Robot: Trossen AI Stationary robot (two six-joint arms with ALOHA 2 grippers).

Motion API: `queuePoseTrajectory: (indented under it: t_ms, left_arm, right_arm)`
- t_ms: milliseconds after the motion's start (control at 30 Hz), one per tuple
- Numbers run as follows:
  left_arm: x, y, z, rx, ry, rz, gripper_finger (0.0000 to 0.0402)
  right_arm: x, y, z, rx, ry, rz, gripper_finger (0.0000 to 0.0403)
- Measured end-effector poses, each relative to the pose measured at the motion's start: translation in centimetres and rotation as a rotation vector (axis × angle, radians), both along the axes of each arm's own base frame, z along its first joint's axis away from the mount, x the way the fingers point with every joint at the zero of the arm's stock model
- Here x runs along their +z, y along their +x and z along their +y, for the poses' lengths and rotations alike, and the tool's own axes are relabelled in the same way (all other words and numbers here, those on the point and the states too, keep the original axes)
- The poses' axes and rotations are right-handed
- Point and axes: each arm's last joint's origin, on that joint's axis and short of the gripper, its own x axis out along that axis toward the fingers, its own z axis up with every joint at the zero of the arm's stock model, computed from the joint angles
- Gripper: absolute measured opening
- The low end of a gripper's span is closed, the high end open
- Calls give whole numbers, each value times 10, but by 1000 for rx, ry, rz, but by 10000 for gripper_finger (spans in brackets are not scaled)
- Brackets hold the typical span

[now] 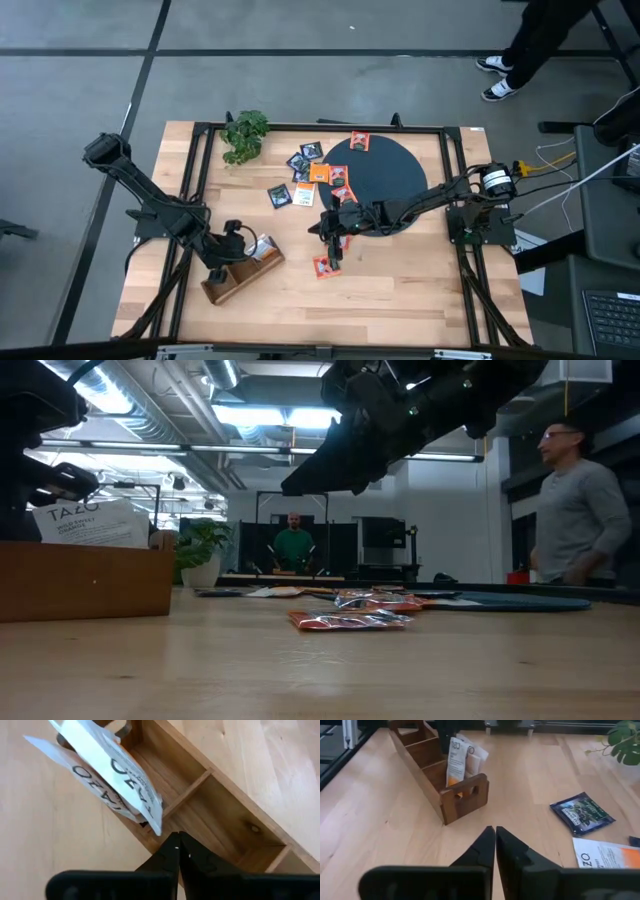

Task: Pick & Place Tea
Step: Put the white tea bag into the right section of the wooden organizer

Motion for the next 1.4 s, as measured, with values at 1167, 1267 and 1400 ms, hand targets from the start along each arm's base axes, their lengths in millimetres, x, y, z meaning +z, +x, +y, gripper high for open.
queuePoseTrajectory:
  t_ms: [1167,1267,1400]
  left_arm:
    - [32,5,2,45,210,-39,2]
    - [32,6,3,58,226,-50,3]
    - [32,6,3,64,233,-56,2]
  right_arm:
    - [1,1,0,-12,8,-13,28]
    - [1,1,0,-14,12,-13,29]
    - [1,1,0,-17,18,-12,21]
